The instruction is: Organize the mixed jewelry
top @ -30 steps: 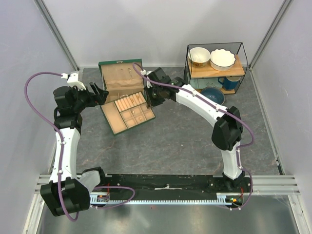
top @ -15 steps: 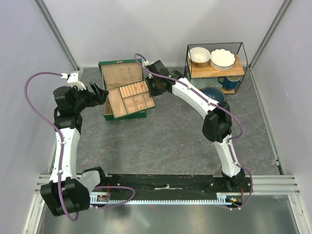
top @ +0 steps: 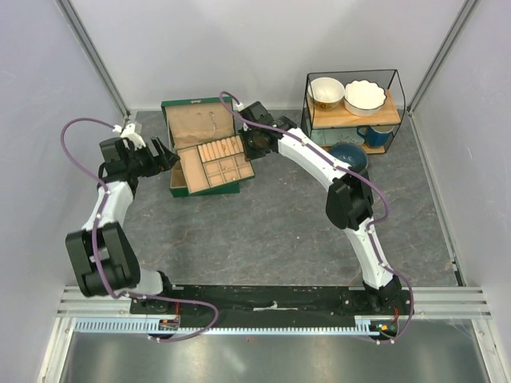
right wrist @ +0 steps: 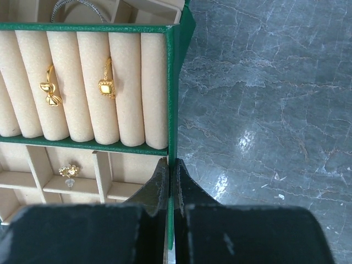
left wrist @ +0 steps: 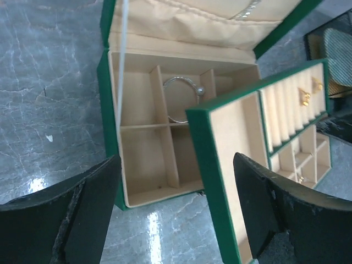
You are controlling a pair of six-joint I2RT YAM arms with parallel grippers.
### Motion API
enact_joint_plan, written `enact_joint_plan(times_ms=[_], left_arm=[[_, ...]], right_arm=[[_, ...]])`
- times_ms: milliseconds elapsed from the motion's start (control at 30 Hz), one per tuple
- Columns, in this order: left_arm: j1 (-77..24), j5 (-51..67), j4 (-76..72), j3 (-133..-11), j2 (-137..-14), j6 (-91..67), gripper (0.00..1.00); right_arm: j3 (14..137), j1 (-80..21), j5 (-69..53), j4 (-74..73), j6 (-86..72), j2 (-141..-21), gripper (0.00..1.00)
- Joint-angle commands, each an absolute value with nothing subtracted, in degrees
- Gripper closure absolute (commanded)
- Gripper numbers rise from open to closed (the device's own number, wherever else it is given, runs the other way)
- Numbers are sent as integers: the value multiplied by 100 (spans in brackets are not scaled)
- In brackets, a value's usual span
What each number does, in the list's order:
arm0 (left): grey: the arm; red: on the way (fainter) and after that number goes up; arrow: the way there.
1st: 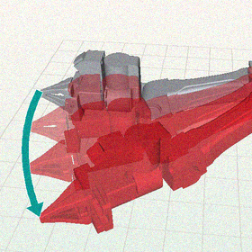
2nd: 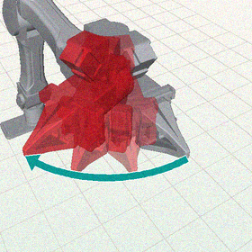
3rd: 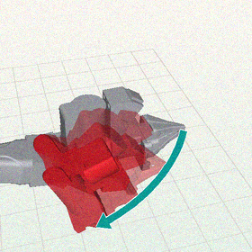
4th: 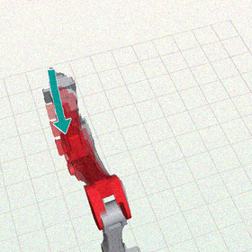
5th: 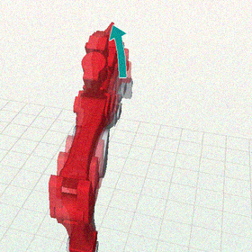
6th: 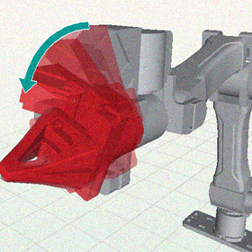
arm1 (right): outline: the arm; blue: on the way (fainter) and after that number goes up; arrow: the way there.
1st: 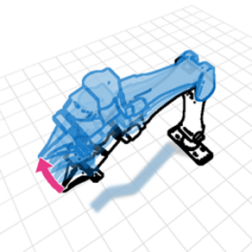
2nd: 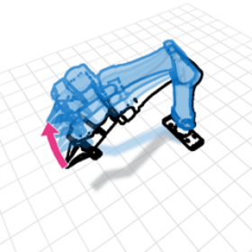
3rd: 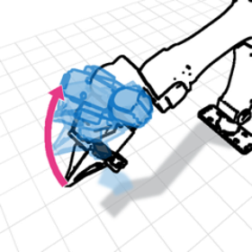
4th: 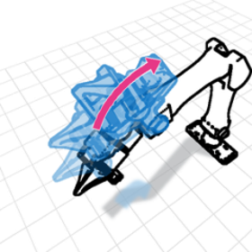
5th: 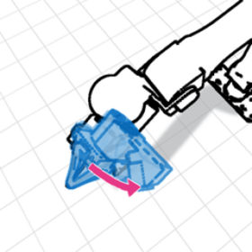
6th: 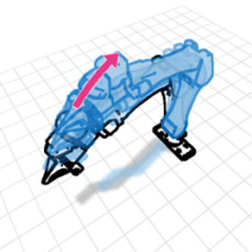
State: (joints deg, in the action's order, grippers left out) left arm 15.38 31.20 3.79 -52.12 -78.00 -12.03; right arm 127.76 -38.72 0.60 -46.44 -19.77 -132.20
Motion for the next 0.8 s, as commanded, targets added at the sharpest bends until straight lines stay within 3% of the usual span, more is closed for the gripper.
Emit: enact_joint_plan(times_ms=[0, 267, 767], left_arm=[[1600, 3121, 148, -6009, -8410, -1371, 11], [1564, 2356, 536, -7118, -9465, -941, 14], [1292, 2031, 800, -7005, -9967, -405, 27]], right_arm=[[12964, -3841, 62, -4412, -2092, -13034, 100], [12595, -3823, 9, -4359, -2074, -12850, 100], [11804, -3604, 9, -4280, -2013, -12068, 100]])
